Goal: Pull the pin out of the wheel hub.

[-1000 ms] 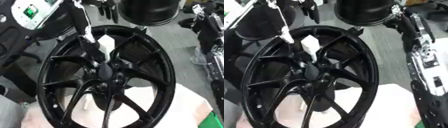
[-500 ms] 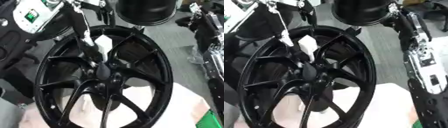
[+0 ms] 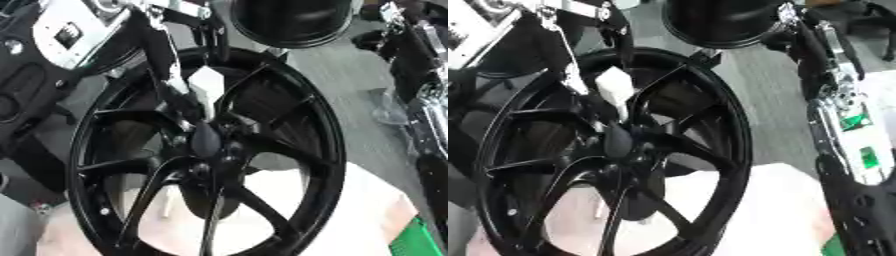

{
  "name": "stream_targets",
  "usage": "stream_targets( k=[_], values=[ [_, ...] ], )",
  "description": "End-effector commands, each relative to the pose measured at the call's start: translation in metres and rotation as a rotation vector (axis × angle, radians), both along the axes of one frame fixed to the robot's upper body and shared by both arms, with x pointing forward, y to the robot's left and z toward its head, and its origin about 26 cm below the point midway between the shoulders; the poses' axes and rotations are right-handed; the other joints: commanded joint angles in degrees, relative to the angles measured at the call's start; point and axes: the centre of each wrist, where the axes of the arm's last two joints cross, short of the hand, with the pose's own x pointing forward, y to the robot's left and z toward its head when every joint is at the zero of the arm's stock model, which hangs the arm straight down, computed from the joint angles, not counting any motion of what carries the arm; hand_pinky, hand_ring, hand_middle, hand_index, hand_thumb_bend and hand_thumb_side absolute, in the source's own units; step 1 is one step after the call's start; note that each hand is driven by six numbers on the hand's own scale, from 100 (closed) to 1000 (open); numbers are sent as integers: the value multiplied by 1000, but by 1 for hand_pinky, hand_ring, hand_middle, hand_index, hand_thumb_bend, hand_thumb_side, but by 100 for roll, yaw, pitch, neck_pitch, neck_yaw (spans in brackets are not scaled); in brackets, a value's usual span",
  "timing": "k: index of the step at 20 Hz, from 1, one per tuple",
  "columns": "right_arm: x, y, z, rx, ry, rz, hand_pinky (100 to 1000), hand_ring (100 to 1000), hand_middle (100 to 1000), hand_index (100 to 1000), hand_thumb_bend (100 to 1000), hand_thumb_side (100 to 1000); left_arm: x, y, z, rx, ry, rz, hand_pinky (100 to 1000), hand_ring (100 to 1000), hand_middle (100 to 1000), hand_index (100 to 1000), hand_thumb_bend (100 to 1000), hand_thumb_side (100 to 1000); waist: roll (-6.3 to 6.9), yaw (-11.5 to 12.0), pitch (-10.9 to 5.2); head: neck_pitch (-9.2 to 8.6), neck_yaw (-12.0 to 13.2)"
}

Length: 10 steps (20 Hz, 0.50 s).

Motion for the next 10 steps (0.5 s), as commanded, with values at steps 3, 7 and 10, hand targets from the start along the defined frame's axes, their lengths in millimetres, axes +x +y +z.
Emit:
stream_targets(
  k=[3, 7, 10],
  values=[
    [-3, 1, 12, 1, -37, 7, 738, 589, 735, 719, 100, 594, -1, 4, 8, -5, -15, 15, 801, 737, 672, 710, 595, 115, -21, -17, -107, 36, 33],
    [-3, 2, 12, 2, -37, 10, 738, 589, 734, 719, 100, 594, 1, 5, 5, -2, -7, 27, 794, 729, 658, 705, 579, 126, -17, -24, -111, 20, 61],
    [-3, 2, 12, 4, -37, 11, 738, 589, 734, 719, 100, 594, 3, 7, 3, 0, -2, 36, 792, 726, 649, 699, 574, 126, -17, -27, -111, 13, 80]
  ],
)
